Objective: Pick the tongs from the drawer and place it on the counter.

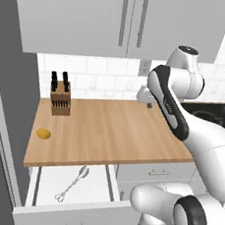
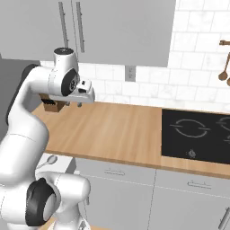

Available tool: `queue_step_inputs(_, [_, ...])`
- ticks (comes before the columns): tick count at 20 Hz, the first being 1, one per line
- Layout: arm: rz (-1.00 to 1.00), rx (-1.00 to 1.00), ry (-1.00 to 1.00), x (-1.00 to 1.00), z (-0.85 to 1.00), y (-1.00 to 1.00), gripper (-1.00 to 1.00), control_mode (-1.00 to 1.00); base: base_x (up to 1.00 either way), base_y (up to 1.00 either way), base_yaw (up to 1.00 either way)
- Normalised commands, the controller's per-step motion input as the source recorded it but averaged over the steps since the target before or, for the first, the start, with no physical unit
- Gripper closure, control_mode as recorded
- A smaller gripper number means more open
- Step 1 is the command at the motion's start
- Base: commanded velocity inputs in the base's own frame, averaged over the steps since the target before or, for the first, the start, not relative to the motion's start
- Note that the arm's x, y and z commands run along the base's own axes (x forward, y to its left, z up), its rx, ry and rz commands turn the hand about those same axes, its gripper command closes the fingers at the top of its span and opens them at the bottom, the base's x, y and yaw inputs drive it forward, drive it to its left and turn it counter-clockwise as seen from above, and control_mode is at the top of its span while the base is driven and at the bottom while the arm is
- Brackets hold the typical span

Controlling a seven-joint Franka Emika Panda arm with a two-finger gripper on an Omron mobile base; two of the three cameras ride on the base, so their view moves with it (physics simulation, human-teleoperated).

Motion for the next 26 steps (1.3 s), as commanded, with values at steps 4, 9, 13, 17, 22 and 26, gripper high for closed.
queue_step_inputs(4, [0.0,0.0,0.0,-0.34,0.0,0.0,-1.0,-1.0,0.0,0.0,0.0])
queue_step_inputs(9, [0.0,-0.01,0.04,-0.95,-0.15,0.0,-1.0,-1.0,0.0,0.0,0.0])
queue_step_inputs(13, [-0.06,0.0,0.12,-0.93,-0.46,-0.05,-1.0,-1.0,0.0,0.0,0.0])
queue_step_inputs(17, [-0.01,-0.01,0.02,-0.12,-0.2,-0.01,-1.0,1.0,0.07,-0.12,-0.01])
queue_step_inputs(22, [0.0,0.0,0.0,0.0,0.0,0.0,-1.0,1.0,0.22,-0.93,0.15])
queue_step_inputs(26, [0.0,0.0,0.0,0.0,0.0,0.0,-1.0,1.0,0.0,-0.52,0.59])
